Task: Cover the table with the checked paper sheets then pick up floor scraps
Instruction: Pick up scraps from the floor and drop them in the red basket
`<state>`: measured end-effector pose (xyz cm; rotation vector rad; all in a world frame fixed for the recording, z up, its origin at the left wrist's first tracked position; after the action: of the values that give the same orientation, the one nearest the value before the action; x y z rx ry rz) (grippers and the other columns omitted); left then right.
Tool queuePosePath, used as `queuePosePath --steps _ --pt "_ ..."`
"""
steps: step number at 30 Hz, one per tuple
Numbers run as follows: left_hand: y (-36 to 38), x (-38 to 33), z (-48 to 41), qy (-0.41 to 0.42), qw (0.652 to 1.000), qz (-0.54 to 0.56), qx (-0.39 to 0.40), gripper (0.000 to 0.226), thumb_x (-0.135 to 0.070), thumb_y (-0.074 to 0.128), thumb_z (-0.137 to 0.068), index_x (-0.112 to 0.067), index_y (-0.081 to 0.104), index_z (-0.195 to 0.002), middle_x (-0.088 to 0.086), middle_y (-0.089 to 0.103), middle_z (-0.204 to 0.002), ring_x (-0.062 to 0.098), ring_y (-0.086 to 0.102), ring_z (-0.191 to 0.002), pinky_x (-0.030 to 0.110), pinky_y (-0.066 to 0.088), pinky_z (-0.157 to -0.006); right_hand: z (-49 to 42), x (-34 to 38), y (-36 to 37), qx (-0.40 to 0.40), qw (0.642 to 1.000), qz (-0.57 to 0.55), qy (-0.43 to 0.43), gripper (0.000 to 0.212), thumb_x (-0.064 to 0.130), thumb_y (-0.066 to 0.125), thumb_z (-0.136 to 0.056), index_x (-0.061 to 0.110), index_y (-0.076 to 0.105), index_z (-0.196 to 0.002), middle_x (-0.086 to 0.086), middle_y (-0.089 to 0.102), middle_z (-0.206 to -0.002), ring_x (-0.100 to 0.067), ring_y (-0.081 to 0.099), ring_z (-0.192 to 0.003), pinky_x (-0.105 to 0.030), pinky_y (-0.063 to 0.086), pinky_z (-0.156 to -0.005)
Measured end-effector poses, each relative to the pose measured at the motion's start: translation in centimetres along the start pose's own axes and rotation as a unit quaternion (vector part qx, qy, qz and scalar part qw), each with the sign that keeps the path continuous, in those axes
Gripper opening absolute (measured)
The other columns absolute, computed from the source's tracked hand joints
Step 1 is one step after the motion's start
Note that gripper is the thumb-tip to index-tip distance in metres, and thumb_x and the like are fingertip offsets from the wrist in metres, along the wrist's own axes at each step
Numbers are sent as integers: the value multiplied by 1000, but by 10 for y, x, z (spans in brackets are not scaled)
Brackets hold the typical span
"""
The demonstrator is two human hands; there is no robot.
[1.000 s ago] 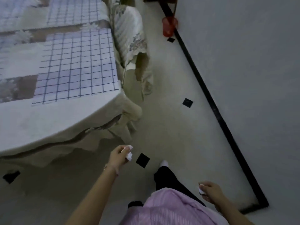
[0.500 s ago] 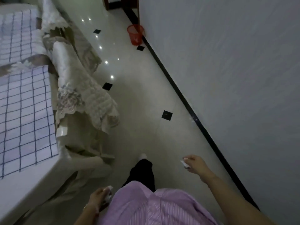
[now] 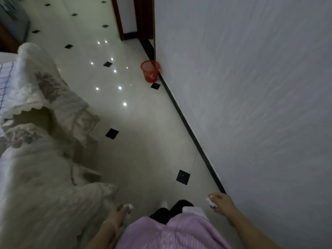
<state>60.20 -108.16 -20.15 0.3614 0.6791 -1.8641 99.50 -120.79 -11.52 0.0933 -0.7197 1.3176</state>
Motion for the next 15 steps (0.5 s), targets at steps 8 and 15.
queuePosePath --steps 8,15 --pt "49 -287 -22 115 990 85 2 16 -3 56 -89 -3 61 -74 9 52 -58 2 48 -33 14 38 -35 -116 89 -40 -3 997 70 43 19 -3 59 -86 -6 66 -68 -18 59 -68 -20 54 -49 -25 42 -51" --pt "62 -338 -93 -16 989 141 -42 34 -34 71 -54 -4 61 -66 1 50 -42 14 44 -39 18 36 -47 -233 275 -52 42 986 160 -26 21 3 55 -88 -10 62 -73 -16 55 -76 -21 49 -64 -21 42 -56"
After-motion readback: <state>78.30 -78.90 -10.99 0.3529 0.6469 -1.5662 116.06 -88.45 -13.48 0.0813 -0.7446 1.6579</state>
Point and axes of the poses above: each hand's wrist, its own z-axis away from the middle knuckle, its own y-axis out of the palm, x = y × z, the point moved 6 cm from there along -z, towards the middle knuckle
